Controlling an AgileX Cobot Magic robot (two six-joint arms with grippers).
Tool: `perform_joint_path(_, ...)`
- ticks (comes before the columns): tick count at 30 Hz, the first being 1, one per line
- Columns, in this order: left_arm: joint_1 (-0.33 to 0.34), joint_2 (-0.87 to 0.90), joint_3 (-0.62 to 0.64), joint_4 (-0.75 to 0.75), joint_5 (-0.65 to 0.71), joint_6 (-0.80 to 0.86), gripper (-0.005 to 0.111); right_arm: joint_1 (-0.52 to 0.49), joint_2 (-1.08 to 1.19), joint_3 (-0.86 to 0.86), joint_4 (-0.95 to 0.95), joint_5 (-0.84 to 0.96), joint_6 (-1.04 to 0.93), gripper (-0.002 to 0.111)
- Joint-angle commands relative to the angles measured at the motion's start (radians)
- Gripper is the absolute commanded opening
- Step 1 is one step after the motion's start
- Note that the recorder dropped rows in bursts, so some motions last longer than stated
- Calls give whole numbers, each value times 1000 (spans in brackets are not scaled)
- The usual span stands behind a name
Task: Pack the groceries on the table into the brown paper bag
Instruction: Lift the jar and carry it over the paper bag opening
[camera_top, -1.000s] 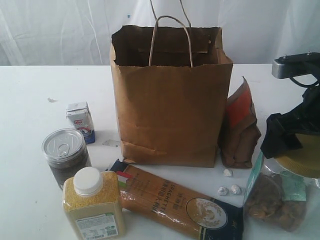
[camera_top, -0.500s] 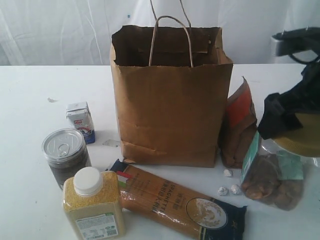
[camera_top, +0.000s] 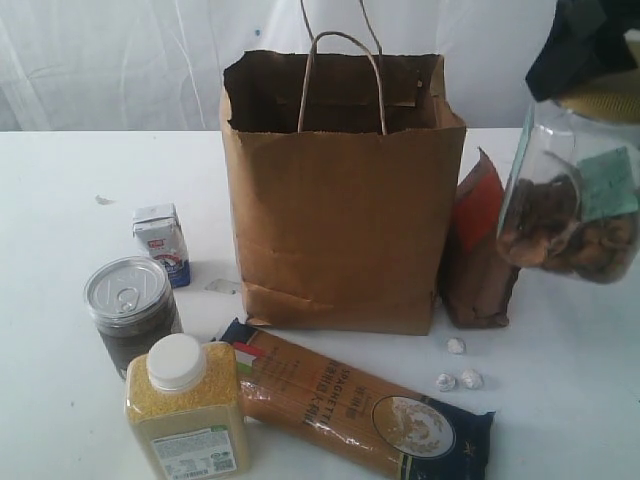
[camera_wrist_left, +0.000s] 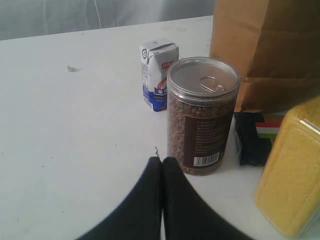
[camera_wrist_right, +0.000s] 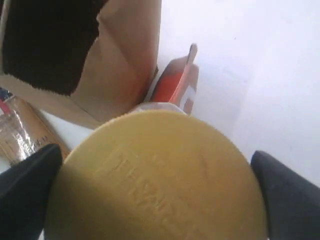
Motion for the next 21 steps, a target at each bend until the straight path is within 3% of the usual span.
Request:
perform_joint_path(1,3,-5,3,-7,-3,2,0,2,-13,-92,6,-16,7,0)
perform_joint_path(6,3,-5,3,-7,-3,2,0,6,-4,-171,19,-16,8,0)
perform_joint_path(21,3,-5,3,-7,-3,2,0,152,196,-525,22,-16,27,0)
